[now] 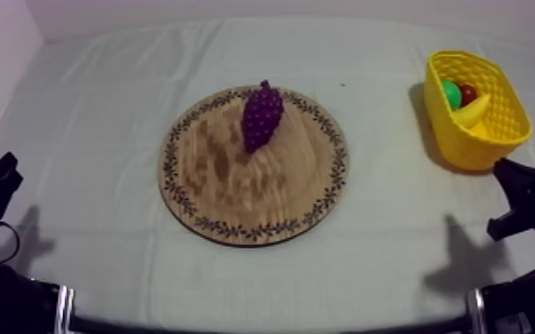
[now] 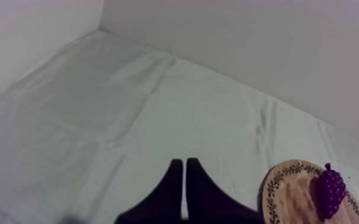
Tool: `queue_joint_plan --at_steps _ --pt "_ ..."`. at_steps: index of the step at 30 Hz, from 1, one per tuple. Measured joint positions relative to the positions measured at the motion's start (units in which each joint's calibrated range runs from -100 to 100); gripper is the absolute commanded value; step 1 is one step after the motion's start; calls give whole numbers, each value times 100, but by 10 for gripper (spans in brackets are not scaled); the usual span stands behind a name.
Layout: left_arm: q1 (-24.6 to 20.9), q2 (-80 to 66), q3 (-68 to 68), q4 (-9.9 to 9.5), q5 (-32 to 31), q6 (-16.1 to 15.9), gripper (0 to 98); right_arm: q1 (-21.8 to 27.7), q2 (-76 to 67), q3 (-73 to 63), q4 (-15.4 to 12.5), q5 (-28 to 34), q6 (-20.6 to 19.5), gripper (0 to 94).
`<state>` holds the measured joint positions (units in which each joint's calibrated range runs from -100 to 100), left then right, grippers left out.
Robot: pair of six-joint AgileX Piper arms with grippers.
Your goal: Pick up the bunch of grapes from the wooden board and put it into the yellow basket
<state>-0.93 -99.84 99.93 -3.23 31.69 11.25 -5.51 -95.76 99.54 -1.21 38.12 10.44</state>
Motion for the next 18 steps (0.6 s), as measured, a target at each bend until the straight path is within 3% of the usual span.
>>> queue_joint_plan --at_steps 10,18 --pt "0 0 0 0 0 0 0 -25 0 5 0 0 15 3" --pt "0 0 0 0 0 0 0 -478 0 5 -13 17 -27 4"
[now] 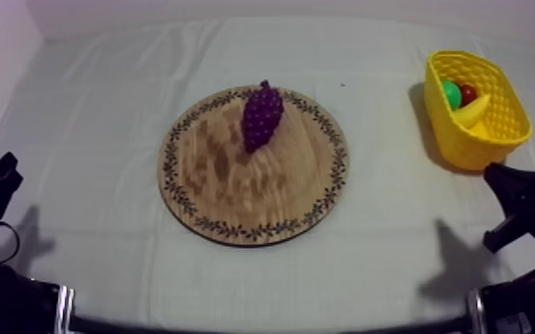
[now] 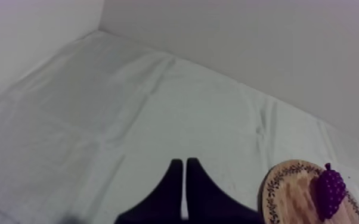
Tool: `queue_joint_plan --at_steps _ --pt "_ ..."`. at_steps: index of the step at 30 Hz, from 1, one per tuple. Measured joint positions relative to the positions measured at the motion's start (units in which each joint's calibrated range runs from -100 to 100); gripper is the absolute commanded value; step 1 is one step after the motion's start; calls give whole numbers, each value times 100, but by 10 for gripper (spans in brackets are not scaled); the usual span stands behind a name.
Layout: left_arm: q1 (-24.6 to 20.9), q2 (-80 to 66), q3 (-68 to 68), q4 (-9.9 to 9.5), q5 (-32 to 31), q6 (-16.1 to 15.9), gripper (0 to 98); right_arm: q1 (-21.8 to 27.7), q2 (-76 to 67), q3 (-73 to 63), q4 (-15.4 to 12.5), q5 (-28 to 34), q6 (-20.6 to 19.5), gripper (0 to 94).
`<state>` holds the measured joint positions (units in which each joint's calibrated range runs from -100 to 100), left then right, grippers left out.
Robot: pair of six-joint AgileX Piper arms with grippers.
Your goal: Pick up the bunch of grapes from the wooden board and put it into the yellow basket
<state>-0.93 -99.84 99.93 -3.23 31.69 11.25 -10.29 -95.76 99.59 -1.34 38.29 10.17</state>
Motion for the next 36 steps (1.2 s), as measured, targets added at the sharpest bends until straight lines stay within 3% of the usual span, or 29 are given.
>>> queue_joint_plan --at_steps 4,11,14,20,36 --pt "0 0 0 0 0 0 0 -143 88 -141 48 66 -204 4" --pt "0 0 0 0 0 -3 0 -703 1181 -1003 957 746 -1143 5" --pt "0 0 0 0 0 -3 0 -898 1872 -1672 1178 1048 -1515 5" --pt "0 0 0 0 0 -3 0 -1115 3364 -3233 1167 1777 -1921 5" --pt "0 0 0 0 1 -3 0 -1530 6839 -7778 1128 4353 -1830 3"
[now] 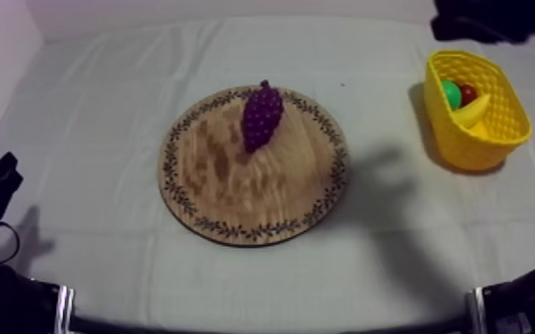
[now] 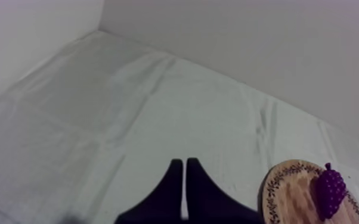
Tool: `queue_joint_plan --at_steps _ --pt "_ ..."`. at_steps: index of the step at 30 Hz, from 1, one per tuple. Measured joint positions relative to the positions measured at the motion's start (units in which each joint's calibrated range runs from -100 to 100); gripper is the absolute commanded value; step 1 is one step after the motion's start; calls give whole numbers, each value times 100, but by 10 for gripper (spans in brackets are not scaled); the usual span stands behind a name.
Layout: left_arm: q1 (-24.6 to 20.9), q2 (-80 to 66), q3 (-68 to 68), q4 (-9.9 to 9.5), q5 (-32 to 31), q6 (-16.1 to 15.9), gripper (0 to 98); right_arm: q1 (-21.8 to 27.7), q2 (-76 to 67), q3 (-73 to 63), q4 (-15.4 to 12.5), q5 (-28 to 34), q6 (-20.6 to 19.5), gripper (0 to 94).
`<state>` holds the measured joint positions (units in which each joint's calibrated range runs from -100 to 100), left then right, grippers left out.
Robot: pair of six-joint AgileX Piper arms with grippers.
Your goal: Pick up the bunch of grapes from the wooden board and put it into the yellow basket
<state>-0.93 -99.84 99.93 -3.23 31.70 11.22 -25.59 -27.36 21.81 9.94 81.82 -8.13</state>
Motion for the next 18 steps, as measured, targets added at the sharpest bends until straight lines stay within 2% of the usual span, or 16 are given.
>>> queue_joint_plan --at_steps 5,9,18 --pt "0 0 0 0 0 0 0 -43 1084 -1153 -25 644 62 3" --pt "0 0 0 0 0 0 0 -114 1875 -1864 -33 885 -77 3" --pt "0 0 0 0 0 3 0 -207 3405 -2752 -198 864 -447 2"
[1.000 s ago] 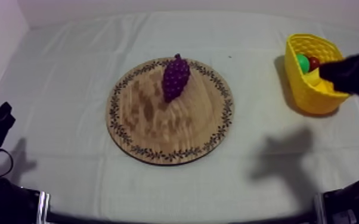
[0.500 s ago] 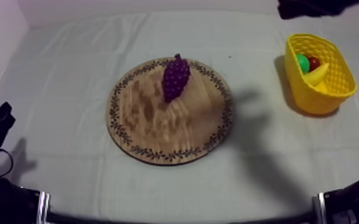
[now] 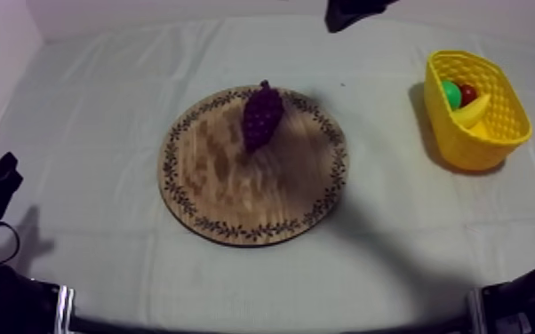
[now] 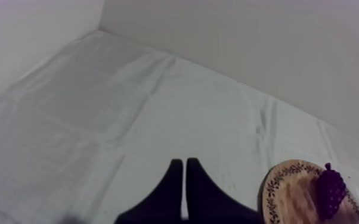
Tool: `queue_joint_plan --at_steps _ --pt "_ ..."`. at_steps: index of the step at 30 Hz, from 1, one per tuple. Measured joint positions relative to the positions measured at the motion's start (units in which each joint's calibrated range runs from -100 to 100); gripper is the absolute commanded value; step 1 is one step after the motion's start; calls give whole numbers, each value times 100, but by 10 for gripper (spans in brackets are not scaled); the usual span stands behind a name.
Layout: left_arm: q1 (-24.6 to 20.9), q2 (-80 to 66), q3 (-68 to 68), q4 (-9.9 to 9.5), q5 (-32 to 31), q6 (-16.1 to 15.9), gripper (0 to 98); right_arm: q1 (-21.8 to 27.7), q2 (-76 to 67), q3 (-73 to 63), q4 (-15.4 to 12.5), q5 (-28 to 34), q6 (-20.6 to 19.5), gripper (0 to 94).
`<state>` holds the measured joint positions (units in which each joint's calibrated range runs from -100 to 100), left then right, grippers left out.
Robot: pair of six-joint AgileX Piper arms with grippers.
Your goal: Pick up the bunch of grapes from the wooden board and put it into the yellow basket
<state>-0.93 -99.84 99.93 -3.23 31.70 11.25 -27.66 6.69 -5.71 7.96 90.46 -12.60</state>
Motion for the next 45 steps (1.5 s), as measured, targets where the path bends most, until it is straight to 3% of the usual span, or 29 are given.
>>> queue_joint_plan --at_steps 8,17,26,45 --pt "0 0 0 0 0 -2 0 10 1061 -1187 -208 563 -237 23" --pt "0 0 0 0 0 -2 0 49 1441 -1710 -291 724 -595 424" --pt "0 0 0 0 0 -2 0 50 1478 -1710 -436 713 -630 634" --pt "0 0 0 0 0 -2 0 -58 2753 -1915 -599 634 -757 733"
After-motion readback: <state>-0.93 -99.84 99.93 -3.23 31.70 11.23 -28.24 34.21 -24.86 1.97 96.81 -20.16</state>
